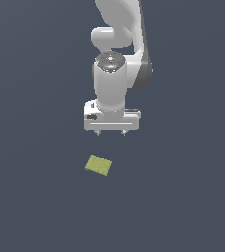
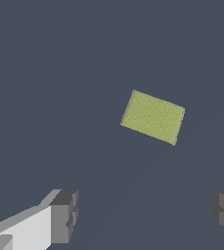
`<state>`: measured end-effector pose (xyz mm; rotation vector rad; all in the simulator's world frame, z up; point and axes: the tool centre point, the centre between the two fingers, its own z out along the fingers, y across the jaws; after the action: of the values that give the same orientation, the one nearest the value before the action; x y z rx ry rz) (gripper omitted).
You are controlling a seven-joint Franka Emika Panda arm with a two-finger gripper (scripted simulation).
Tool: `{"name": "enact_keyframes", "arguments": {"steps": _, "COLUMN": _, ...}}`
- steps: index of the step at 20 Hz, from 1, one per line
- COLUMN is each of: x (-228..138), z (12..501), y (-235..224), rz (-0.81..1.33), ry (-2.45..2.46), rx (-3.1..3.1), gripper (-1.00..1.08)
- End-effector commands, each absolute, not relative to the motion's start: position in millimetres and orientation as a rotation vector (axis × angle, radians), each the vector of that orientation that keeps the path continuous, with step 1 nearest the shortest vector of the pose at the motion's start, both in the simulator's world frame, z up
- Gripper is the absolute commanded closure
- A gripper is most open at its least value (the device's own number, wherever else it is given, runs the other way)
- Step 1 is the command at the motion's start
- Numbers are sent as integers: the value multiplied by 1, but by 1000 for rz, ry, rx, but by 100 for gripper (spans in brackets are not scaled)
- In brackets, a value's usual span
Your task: Pick up the object and move it to a goal position.
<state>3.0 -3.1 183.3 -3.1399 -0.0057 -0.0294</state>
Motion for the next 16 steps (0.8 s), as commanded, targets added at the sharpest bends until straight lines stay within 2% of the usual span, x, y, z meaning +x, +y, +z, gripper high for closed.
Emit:
{"name": "enact_keyframes", "arguments": {"steps": 1, "x": 3, "z": 183, "y": -3, "rz": -29, "ry": -6, "rx": -3140, "gripper": -92}}
{"name": "enact_keyframes", "arguments": {"steps": 16, "x": 2, "z": 191, "y": 10, "rz": -39, "ry": -86, "rx": -3133, "gripper": -92}}
